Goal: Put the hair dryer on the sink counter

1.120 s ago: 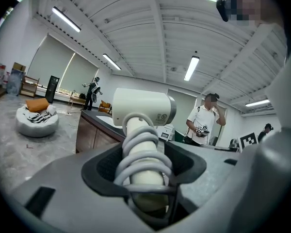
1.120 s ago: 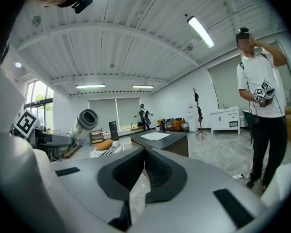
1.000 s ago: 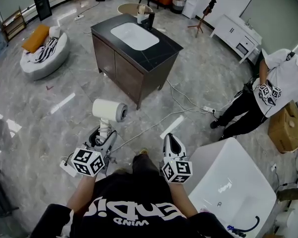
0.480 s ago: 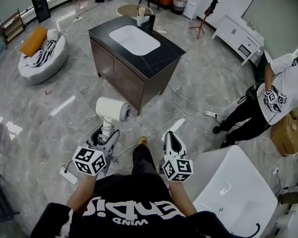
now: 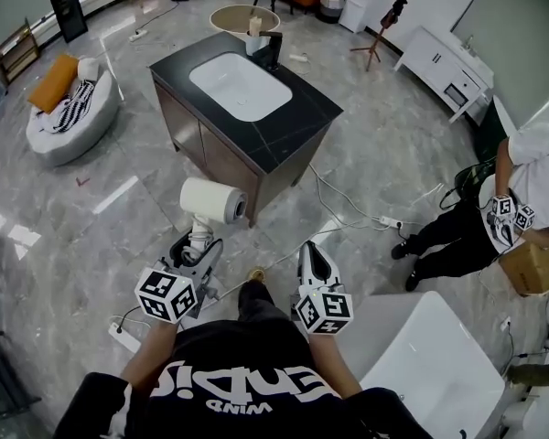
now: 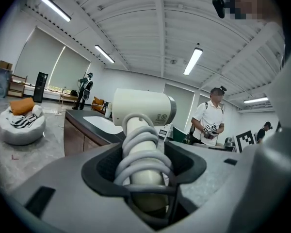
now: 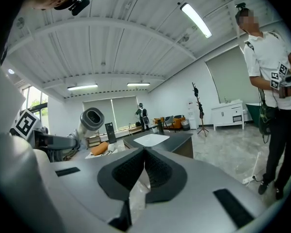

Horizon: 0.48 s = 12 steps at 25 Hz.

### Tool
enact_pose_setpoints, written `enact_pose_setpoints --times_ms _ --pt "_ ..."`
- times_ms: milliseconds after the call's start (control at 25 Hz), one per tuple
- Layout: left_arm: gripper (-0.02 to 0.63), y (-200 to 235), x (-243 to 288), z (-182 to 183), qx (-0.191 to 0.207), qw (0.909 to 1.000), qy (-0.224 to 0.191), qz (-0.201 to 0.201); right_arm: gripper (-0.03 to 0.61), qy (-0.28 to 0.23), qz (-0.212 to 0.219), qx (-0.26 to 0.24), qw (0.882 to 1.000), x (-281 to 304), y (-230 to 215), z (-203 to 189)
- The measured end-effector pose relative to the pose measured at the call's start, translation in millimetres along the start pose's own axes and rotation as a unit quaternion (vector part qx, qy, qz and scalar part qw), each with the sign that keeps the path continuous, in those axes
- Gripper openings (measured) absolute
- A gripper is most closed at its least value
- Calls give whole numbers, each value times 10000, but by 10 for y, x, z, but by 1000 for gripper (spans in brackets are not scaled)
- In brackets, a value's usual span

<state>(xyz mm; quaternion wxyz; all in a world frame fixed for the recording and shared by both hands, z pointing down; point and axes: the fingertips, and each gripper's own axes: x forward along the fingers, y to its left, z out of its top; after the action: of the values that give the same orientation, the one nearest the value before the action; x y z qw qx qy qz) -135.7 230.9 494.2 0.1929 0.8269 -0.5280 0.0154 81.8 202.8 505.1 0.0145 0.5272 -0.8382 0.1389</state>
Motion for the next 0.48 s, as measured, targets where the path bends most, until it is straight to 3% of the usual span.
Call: enact_pose_setpoints --times_ms 480 --pt "258 198 1307 466 1 10000 -10 81 25 106 61 -47 9999 1044 -870 435"
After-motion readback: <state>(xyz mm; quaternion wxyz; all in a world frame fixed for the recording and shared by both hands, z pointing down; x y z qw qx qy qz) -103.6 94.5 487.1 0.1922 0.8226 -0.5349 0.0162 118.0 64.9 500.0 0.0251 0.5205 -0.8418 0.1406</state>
